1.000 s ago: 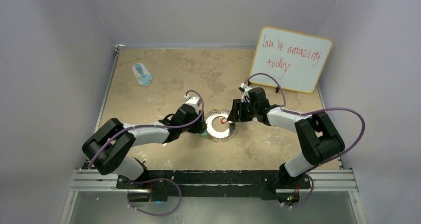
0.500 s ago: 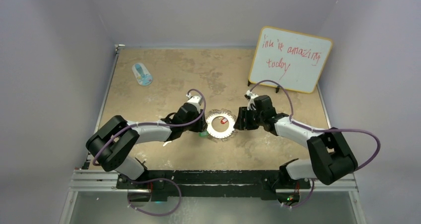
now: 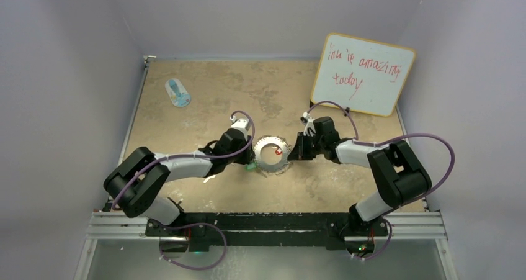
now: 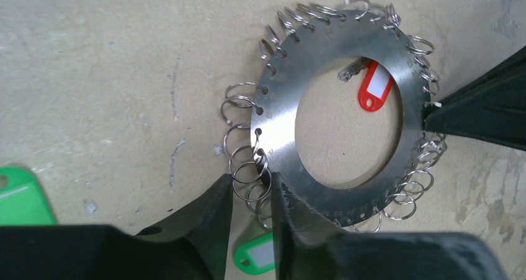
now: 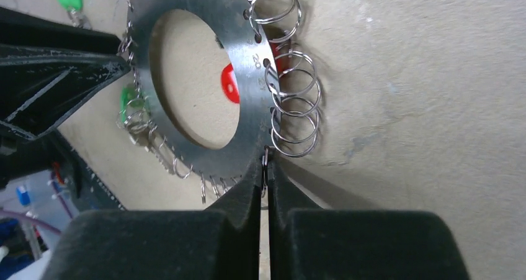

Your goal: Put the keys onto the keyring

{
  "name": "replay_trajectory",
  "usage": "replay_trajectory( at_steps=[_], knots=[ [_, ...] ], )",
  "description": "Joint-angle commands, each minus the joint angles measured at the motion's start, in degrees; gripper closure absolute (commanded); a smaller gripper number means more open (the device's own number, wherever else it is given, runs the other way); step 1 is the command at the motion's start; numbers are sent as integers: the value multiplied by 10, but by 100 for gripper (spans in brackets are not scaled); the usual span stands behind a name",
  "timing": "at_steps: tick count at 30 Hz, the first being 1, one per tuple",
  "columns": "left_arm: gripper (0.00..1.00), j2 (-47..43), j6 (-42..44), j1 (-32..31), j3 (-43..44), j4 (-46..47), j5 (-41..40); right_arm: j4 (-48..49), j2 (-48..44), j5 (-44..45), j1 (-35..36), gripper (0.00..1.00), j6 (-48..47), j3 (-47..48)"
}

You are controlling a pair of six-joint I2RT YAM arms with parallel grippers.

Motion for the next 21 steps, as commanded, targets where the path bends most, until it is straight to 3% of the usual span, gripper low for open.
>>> replay_trajectory(
  at_steps=[1, 5, 8, 13, 16, 21],
  knots=[
    [70, -55, -5, -4, -4, -6, -46, 40, -7, -76, 12, 100, 10, 8],
    [55, -85, -15, -4, -8, -38, -104, 35, -34, -82, 12, 100, 6, -7],
    [47, -90, -17, -4, -7, -44, -115, 17, -48, -62, 12, 84, -6, -10],
    [47, -79, -19, -4, 1, -47, -108, -29, -51, 5, 9, 59, -17, 17],
    [52, -70, -20, -4, 3, -50, -102, -36, -40, 29, 3, 53, -20, 35],
    [61, -54, -19, -4, 1, -42, -85, -28, 5, 24, 1, 51, -36, 66]
  ],
)
